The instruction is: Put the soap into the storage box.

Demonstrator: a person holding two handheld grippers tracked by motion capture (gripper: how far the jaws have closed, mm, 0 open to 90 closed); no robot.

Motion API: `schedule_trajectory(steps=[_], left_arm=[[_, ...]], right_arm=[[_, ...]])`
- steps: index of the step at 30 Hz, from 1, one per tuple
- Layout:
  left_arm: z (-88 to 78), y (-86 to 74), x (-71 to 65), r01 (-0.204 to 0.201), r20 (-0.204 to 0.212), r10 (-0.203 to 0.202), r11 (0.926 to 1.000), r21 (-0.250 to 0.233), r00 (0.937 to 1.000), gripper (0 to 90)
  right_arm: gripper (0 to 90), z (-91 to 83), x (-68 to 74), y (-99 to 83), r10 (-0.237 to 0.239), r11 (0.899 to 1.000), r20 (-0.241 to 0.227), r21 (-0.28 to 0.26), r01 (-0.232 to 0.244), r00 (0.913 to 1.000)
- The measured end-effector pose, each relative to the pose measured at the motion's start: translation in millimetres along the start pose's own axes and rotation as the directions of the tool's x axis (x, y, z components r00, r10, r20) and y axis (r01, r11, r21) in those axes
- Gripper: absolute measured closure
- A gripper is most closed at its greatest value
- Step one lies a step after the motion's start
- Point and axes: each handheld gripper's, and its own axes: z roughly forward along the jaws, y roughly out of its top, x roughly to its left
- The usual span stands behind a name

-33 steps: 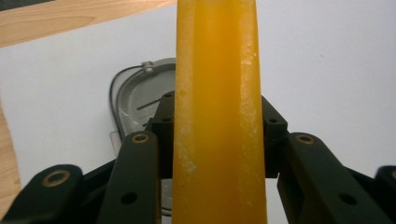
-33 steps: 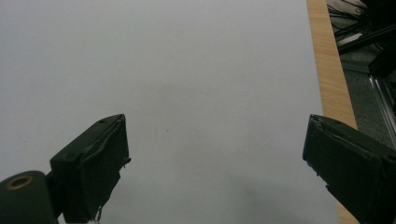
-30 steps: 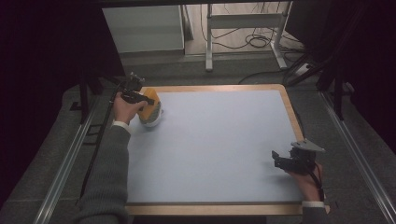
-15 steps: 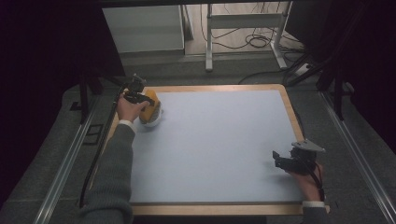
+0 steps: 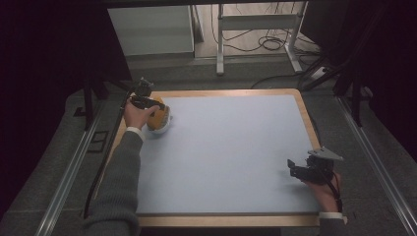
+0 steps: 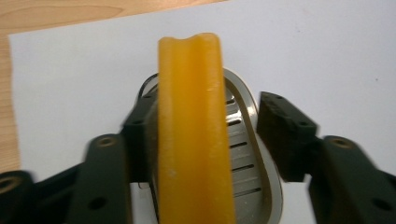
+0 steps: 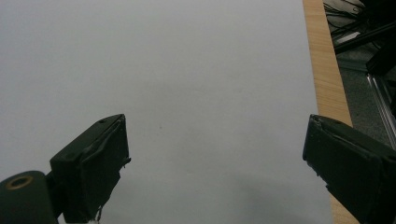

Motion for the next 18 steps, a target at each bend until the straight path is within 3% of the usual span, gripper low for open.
schedule_trajectory(steps=[2,5,11,14,16,17,18], left_arm=[[-7.5,-2.7,-1.0,-0.006,-0.019,0.005,0.9984,-0.056,0.9998,40.3],[-17.1,-4.6,-2.6,-0.023,-0.01,0.022,0.9966,-0.079,0.9997,35.3],[-39.5,-14.9,-10.2,-0.085,0.05,0.091,0.9895,-0.118,0.9946,30.1],[-50.6,-25.0,-16.1,-0.123,0.084,0.136,0.982,-0.143,0.9871,28.3],[-53.2,-27.8,-17.2,-0.128,0.098,0.144,0.9805,-0.149,0.9848,27.8],[-59.7,-37.3,-20.5,-0.144,0.133,0.166,0.976,-0.164,0.9771,27.7],[-61.9,-42.0,-21.9,-0.151,0.145,0.176,0.9744,-0.166,0.9737,27.4]], right_arm=[[7.1,-0.6,0.1,0.3,-0.001,1.0,-0.002,0.0,0.001,1.0],[7.1,-1.0,0.0,0.5,0.001,1.0,0.0,-0.002,-0.001,1.0],[7.1,-1.0,0.6,0.5,-0.001,1.0,0.003,0.0,0.001,1.0],[7.1,-0.7,2.0,0.6,-0.004,1.0,0.0,-0.001,0.004,1.0],[7.1,-0.7,2.5,0.6,-0.009,1.0,0.001,-0.001,0.009,1.0],[7.1,-1.0,3.3,0.8,-0.01,1.0,0.003,-0.002,0.01,0.9999],[7.1,-1.3,3.3,0.8,-0.01,1.0,0.003,-0.002,0.01,0.9999]])
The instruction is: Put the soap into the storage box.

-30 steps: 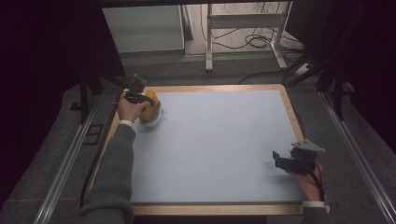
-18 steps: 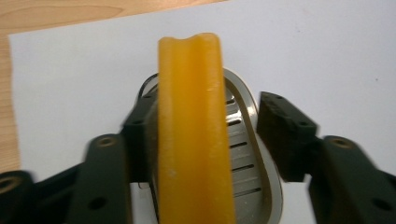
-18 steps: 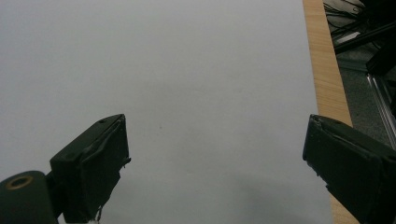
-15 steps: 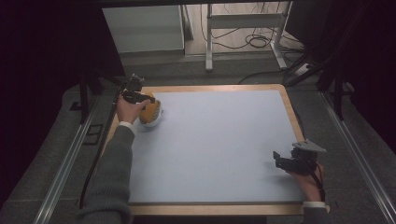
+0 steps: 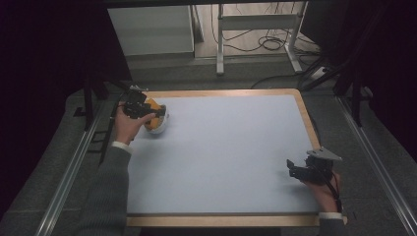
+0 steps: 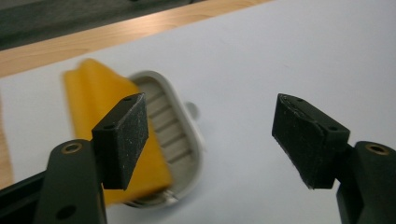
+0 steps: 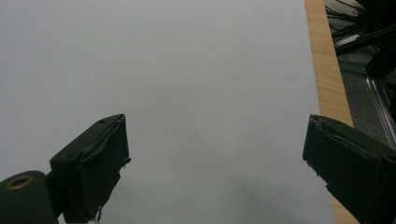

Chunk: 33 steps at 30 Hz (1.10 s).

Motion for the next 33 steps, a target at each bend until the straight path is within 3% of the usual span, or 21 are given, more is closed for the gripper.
schedule_trajectory(steps=[7,9,15,16,20,22,24,28,29,33], left_arm=[[-8.4,-33.6,-15.2,-0.04,0.07,0.042,0.9989,-0.026,0.9966,28.2],[-8.3,-45.1,-20.2,-0.051,0.118,0.055,0.9981,-0.035,0.9915,29.2],[-4.0,-80.3,-32.2,-0.089,0.167,0.096,0.9948,-0.048,0.9813,27.6],[-4.0,-80.3,-32.2,-0.089,0.167,0.096,0.9948,-0.048,0.9813,27.6],[0.3,-105.1,-38.0,-0.096,0.179,0.102,0.9944,-0.044,0.9784,27.2],[0.1,-106.9,-38.9,-0.097,0.18,0.103,0.9943,-0.044,0.9783,27.0],[-4.8,-117.7,-44.6,-0.091,0.158,0.101,0.9936,-0.067,0.9823,27.3],[-8.9,-128.8,-49.0,-0.075,0.162,0.088,0.9939,-0.081,0.9828,28.2],[-9.0,-130.8,-48.9,-0.079,0.176,0.09,0.9944,-0.07,0.9804,28.3],[-11.6,-131.5,-46.2,-0.056,0.184,0.068,0.996,-0.07,0.9805,27.9]], right_arm=[[7.1,-1.0,0.1,0.4,0.001,1.0,-0.002,-0.003,-0.001,1.0],[7.1,-1.0,0.7,0.6,-0.002,1.0,-0.003,-0.002,0.002,1.0],[7.1,-1.8,0.9,0.9,0.0,1.0,-0.003,-0.005,0.0,1.0],[7.1,-1.8,0.9,0.9,0.0,1.0,-0.003,-0.005,0.0,1.0],[7.1,-0.6,3.2,0.8,-0.009,1.0,-0.006,-0.002,0.009,0.9999],[7.1,-0.3,3.7,0.8,-0.009,1.0,-0.006,-0.001,0.009,0.9999],[7.1,0.3,4.3,0.7,-0.01,1.0,-0.005,0.003,0.01,0.9999],[7.1,0.0,4.2,0.7,-0.01,1.0,-0.006,0.001,0.01,0.9999],[7.1,-0.8,3.4,1.3,-0.008,1.0,-0.004,-0.004,0.008,1.0],[7.1,-0.9,3.9,1.7,-0.01,1.0,-0.006,-0.008,0.01,0.9999]])
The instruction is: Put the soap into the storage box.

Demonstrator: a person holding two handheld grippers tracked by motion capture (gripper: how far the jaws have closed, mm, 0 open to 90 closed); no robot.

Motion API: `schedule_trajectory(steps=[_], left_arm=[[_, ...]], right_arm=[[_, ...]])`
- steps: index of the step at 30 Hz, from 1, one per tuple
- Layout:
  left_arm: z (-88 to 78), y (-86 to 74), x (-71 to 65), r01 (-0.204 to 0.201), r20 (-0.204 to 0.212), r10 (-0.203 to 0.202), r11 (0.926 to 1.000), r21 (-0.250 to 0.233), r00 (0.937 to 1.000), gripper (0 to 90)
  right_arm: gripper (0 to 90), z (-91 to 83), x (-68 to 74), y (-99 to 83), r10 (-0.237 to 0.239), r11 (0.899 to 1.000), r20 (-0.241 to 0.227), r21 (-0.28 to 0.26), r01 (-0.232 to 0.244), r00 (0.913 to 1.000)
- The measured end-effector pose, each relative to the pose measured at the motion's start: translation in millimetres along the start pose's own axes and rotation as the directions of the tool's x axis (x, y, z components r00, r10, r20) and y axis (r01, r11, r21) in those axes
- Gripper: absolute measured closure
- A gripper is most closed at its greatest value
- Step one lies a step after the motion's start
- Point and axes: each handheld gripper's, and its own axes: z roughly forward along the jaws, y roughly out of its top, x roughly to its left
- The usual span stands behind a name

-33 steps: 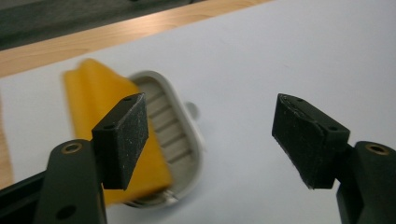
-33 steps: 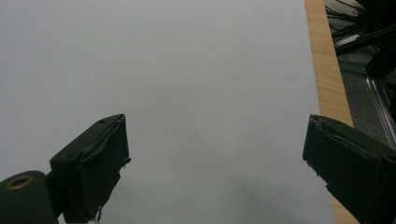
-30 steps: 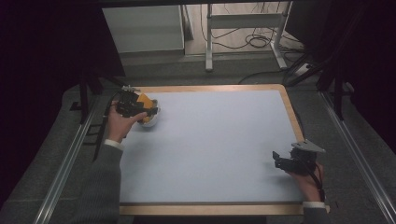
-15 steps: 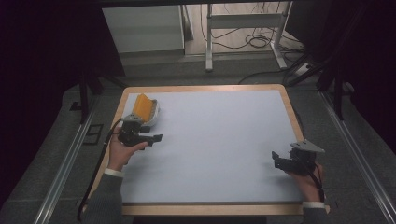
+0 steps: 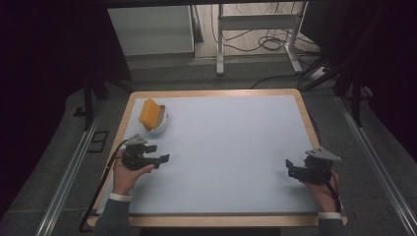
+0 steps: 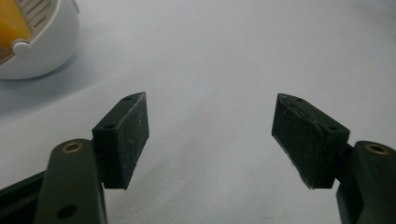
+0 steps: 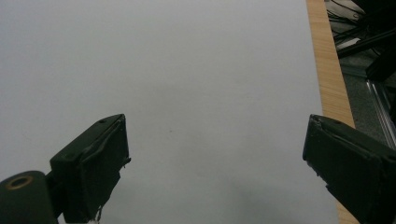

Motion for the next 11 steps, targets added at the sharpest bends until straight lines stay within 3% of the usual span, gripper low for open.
schedule_trajectory(steps=[3,7,11], left_arm=[[-3.6,-1.6,0.1,0.003,-0.023,-0.003,1.0,-0.002,0.9997,26.0],[-4.8,-6.0,3.1,0.034,-0.017,-0.034,0.9994,-0.007,0.9993,25.5],[0.4,-7.5,3.6,0.027,-0.004,-0.027,0.9994,0.02,0.9996,24.4]], right_arm=[[7.0,-0.3,2.3,0.8,-0.006,1.0,-0.004,-0.001,0.006,1.0],[7.1,-0.8,5.0,2.8,-0.014,1.0,-0.011,-0.015,0.014,0.9998],[7.1,-0.9,8.3,4.3,-0.028,0.999,-0.021,-0.023,0.028,0.9994]])
